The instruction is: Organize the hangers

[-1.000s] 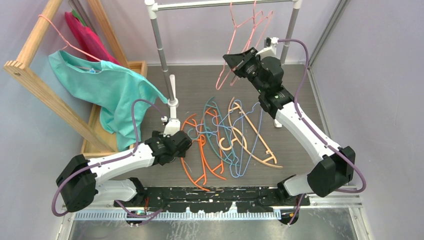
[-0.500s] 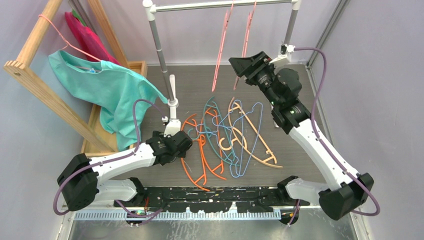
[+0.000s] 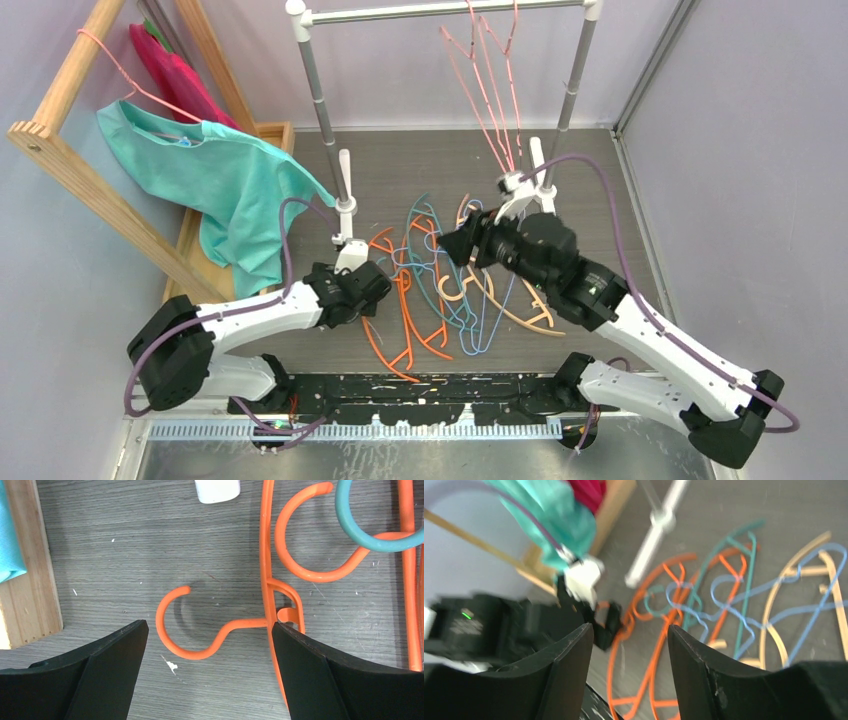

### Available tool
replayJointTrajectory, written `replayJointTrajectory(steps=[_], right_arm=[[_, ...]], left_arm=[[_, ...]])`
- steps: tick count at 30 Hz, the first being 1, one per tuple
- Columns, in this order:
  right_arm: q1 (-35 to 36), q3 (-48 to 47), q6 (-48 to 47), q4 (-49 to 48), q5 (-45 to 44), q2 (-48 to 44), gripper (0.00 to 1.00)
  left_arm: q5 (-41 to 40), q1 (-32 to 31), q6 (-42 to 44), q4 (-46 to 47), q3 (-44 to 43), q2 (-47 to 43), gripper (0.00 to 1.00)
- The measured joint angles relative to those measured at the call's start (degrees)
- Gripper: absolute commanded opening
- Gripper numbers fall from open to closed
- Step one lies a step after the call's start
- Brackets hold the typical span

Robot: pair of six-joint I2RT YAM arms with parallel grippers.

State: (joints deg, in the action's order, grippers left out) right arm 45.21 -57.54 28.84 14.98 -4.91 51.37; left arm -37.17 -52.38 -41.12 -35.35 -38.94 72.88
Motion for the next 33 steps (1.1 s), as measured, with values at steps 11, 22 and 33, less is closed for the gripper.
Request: replayJointTrajectory(steps=[11, 22, 33], right_arm=[[7.67, 15.96, -1.16, 7.06, -6.49, 10.23, 0.54], [7.61, 18.64, 1.77, 4.17, -13.77, 22.99, 0.46], [7.61, 20.00, 1.90, 2.21, -15.89, 24.63, 0.01]], left_arm=[[1.14, 0.00, -0.02, 1.22, -4.00, 7.72, 0.98], [1.44, 0.00, -0.02, 1.20, -3.98, 6.23, 0.98], [1.38, 0.00, 0.00, 0.63, -3.56, 3.93, 0.98]])
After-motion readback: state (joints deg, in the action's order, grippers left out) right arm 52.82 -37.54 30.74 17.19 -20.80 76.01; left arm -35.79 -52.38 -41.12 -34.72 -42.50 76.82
